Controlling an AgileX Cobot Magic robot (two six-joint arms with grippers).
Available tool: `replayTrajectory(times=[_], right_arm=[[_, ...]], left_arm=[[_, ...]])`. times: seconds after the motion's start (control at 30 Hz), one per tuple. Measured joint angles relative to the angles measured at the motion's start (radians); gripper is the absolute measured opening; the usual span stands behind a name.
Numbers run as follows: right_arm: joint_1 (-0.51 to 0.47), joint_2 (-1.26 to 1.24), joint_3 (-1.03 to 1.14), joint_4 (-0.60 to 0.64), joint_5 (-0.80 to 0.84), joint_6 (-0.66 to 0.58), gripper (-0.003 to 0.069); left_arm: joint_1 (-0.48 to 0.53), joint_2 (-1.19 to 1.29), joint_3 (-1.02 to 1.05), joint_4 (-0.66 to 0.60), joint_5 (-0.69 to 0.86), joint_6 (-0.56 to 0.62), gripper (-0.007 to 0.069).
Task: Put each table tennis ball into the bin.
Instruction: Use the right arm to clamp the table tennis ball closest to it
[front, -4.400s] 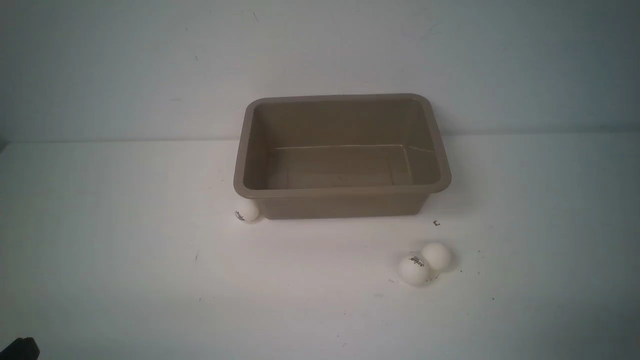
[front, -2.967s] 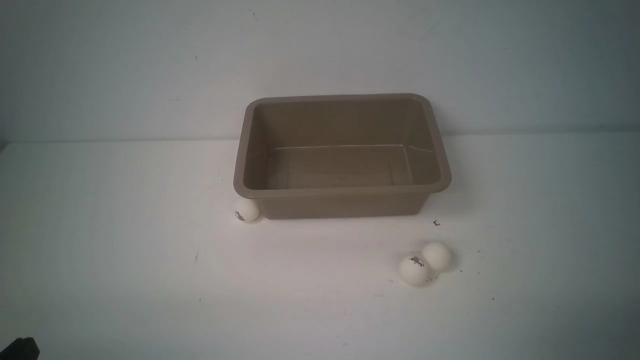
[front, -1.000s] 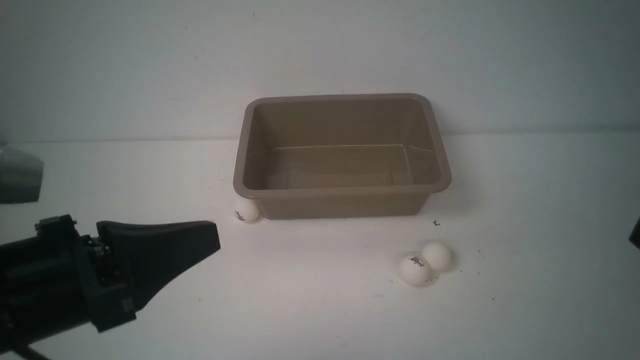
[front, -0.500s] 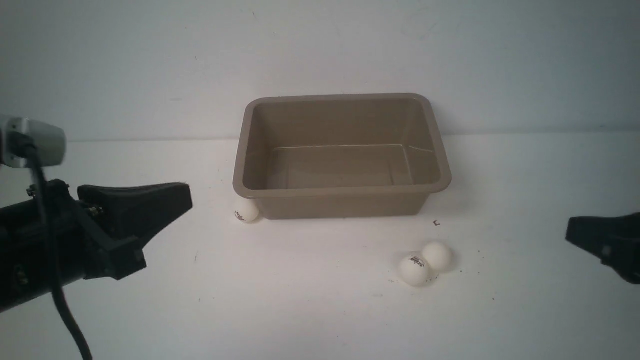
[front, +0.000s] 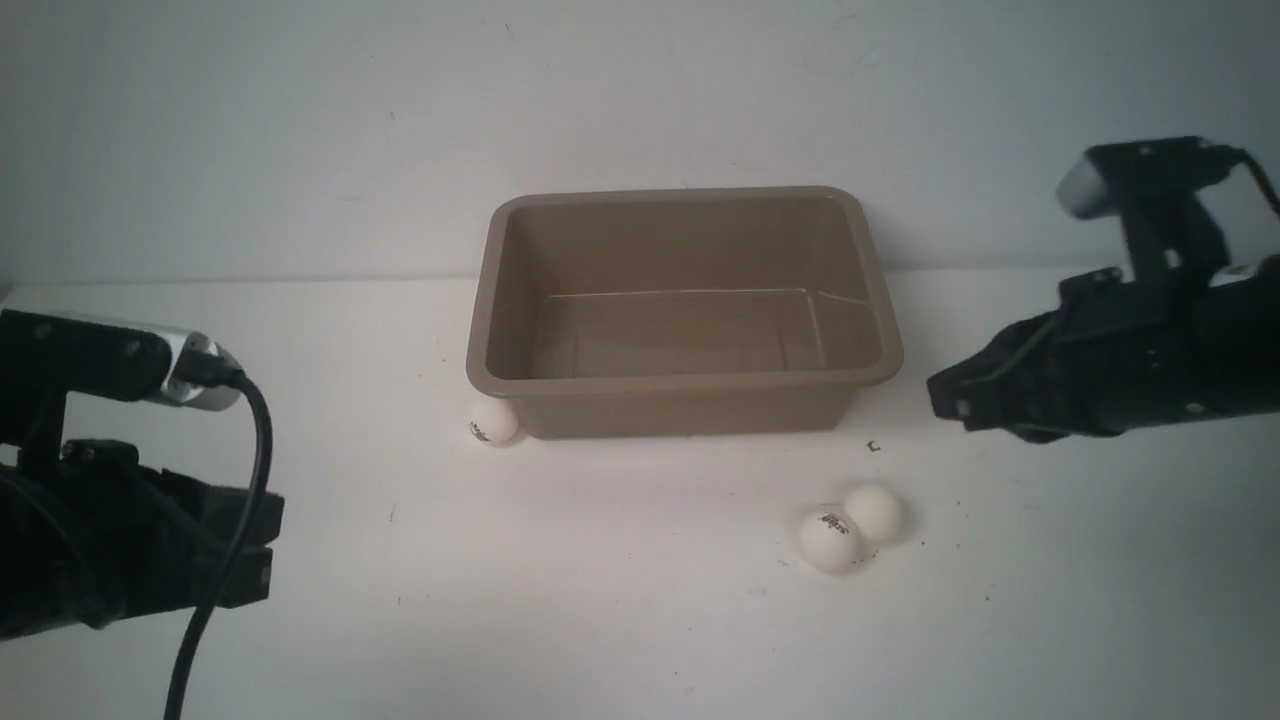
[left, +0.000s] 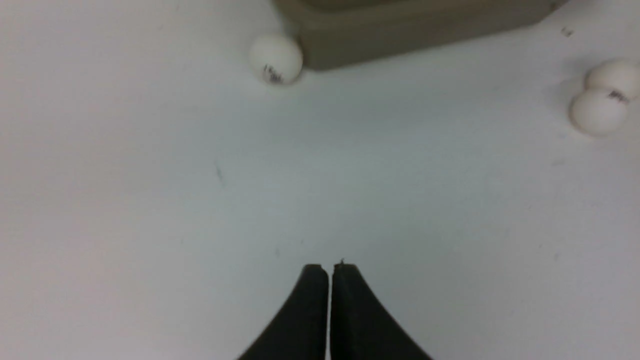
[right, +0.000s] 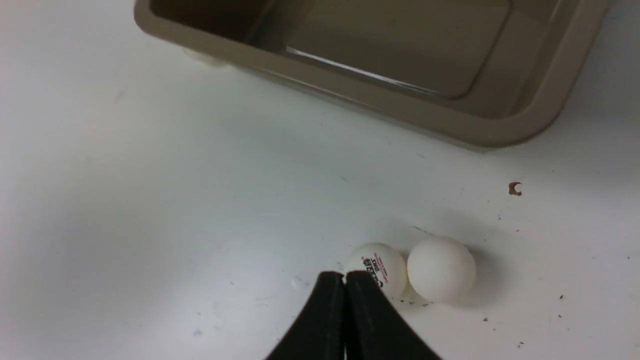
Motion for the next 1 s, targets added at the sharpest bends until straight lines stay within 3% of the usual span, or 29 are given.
replayTrajectory(times=[0.17,0.2,0.33,0.43,0.67,0.9,1.0], right_arm=[[0.086,0.065,-0.023,-0.350,-0.057,0.282,-0.0018],[0.099,0.086,-0.023,-0.465,-0.063,0.369,-0.0018],[0.107,0.169,-0.033,-0.650,-0.070,0.525,-0.0018],[0.107,0.237,-0.054,-0.702,-0.071,0.566,-0.0018],[0.107,0.330,-0.142,-0.650,-0.056,0.552,0.0015],[0.130,0.333,-0.202,-0.373,0.013,0.373,0.0179],[0.191,0.333,-0.202,-0.329,0.021,0.336,0.0272]], left_arm=[[0.000,0.009,0.000,0.132,0.044,-0.093,-0.0004],[0.000,0.009,0.000,0.145,0.060,-0.105,-0.0004],[0.000,0.009,0.000,0.157,0.097,-0.110,-0.0004],[0.000,0.009,0.000,0.158,0.113,-0.110,-0.0004],[0.000,0.009,0.000,0.165,0.137,-0.113,-0.0004],[0.000,0.009,0.000,0.166,0.137,-0.113,-0.0004],[0.000,0.009,0.000,0.166,0.135,-0.113,-0.0004]])
